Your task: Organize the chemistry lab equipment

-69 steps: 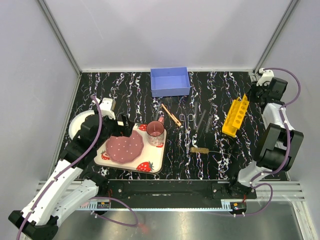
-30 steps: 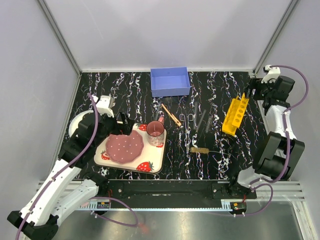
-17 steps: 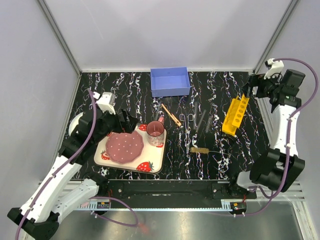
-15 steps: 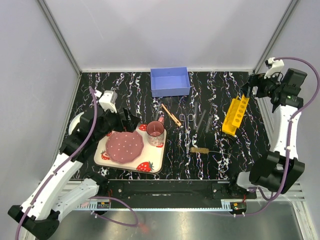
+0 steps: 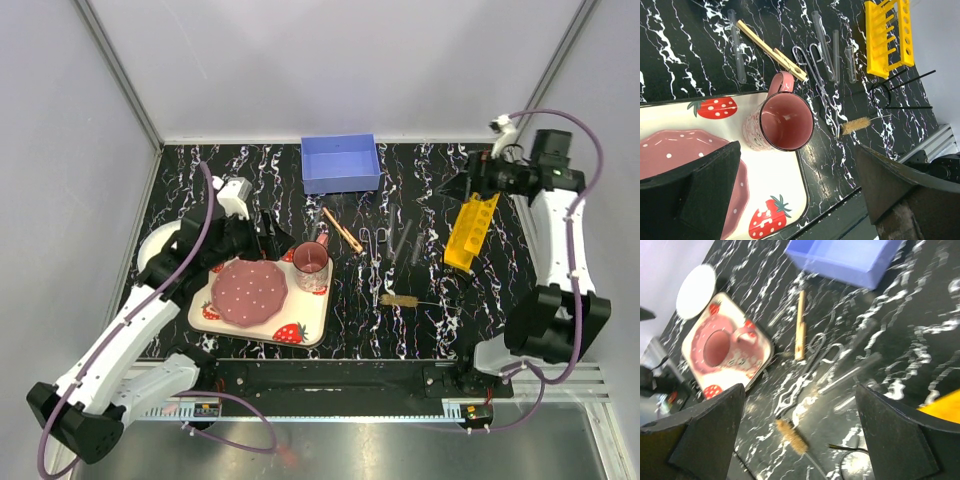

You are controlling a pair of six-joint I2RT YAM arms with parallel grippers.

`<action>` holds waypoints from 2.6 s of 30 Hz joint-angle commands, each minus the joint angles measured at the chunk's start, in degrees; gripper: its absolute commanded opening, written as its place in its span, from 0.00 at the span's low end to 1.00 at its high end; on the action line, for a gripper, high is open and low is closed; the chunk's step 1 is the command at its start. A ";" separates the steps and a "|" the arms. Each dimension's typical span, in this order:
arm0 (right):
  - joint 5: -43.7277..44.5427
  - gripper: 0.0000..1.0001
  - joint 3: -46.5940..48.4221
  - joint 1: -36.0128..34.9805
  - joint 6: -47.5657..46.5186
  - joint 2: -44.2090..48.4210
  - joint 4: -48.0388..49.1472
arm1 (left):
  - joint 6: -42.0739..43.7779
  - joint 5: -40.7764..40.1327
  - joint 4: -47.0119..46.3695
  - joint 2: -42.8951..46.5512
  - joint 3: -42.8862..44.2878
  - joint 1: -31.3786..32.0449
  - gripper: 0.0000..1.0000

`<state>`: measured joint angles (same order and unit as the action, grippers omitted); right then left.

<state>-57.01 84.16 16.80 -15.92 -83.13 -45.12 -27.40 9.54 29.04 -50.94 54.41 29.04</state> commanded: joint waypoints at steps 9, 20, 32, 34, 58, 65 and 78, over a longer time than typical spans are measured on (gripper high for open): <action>15.07 0.97 2.50 -21.27 0.61 -11.07 -6.83 | -2.92 1.27 -2.58 -4.25 2.80 -0.56 0.99; 34.50 1.00 0.74 -24.62 11.96 -17.67 -0.23 | -1.87 0.04 -2.58 -5.14 1.93 -0.65 0.99; 40.23 0.83 6.71 -26.11 11.00 -26.63 1.27 | -1.43 -0.84 -2.58 -3.38 -0.45 -0.91 0.99; 40.57 0.72 9.26 -26.90 10.83 -28.83 0.74 | -1.69 -1.10 -2.58 -2.85 -1.15 -1.00 0.99; 49.90 0.42 18.32 -31.21 14.52 -43.51 -0.14 | -3.19 -0.40 -4.16 -3.20 -3.35 -1.09 0.99; 49.37 0.42 19.11 -31.30 15.04 -45.80 -0.40 | -3.10 -0.49 -4.25 -3.20 -3.44 -1.18 0.99; 48.14 0.27 18.41 -31.30 17.59 -47.12 -0.23 | -4.07 0.65 -5.04 -2.76 -3.26 -1.18 0.99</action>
<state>-8.47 102.24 -13.87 0.01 -128.88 -45.28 -30.33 9.26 27.29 -54.13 50.96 28.12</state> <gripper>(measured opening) 0.299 0.984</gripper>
